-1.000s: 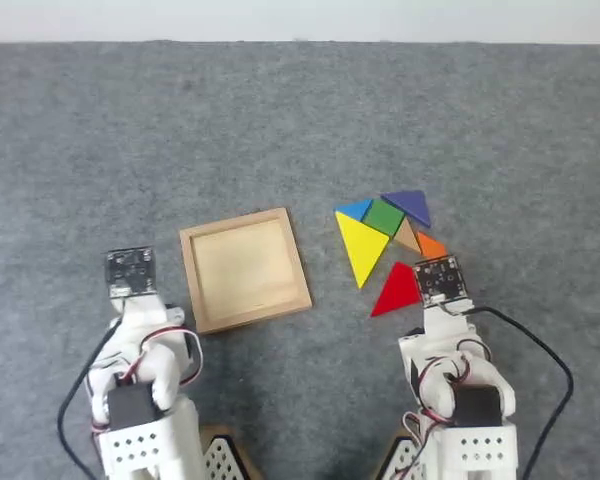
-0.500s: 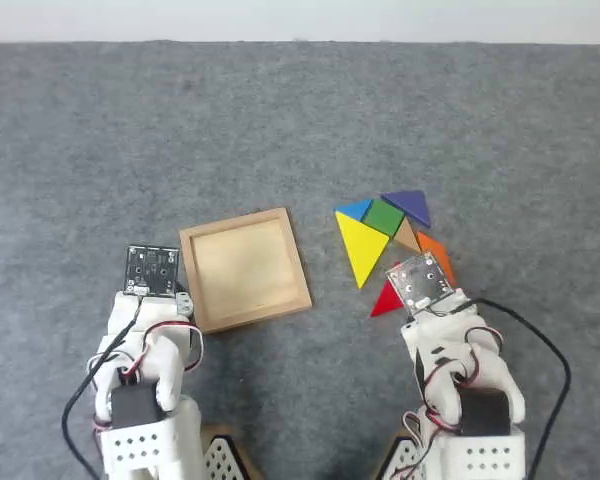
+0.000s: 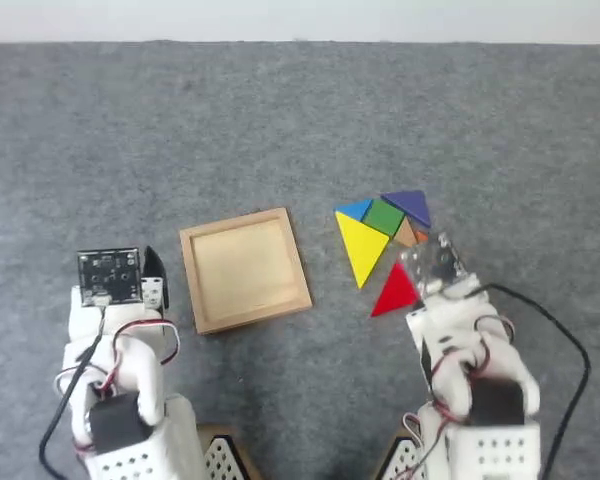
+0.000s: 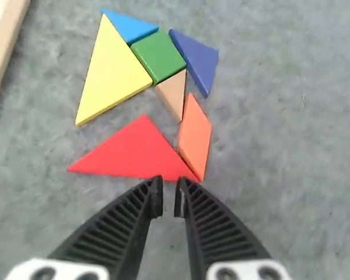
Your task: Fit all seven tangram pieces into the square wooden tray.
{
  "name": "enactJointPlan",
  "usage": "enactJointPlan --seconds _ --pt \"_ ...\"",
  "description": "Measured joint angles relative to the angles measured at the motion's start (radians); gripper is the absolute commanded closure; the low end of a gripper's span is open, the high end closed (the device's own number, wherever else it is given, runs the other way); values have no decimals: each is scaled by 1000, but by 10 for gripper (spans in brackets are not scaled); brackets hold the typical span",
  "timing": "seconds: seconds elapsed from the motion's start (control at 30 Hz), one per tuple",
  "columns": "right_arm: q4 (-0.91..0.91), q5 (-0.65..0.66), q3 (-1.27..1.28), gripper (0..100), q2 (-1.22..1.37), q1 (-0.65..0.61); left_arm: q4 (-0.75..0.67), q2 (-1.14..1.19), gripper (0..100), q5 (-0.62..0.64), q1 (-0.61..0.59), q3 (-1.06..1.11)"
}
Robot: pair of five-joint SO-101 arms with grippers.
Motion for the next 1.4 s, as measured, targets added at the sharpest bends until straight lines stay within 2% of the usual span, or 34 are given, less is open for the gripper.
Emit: enactJointPlan --seconds 0.13,0.3,0.47,0.63,0.77,0.97,1.17,1.4 --pt "-23 -64 -132 933 315 0 63 40 831 0 0 -107" --pt "-184 -83 -126 933 615 3 123 359 831 0 -2 -308" --pt "-304 -83 -2 933 614 3 141 890 829 0 -43 -549" --pt "-313 -83 109 931 454 3 11 1398 829 -15 -158 -704" --pt "-313 -83 180 930 285 2 -52 1677 829 -46 -170 -732" --pt "-242 -83 189 930 138 2 -77 1769 829 -29 -37 -732" --pt "-235 -83 189 930 127 2 -106 1777 833 41 163 -709" --pt "-229 -83 189 930 127 2 -114 1777 833 57 285 -698"
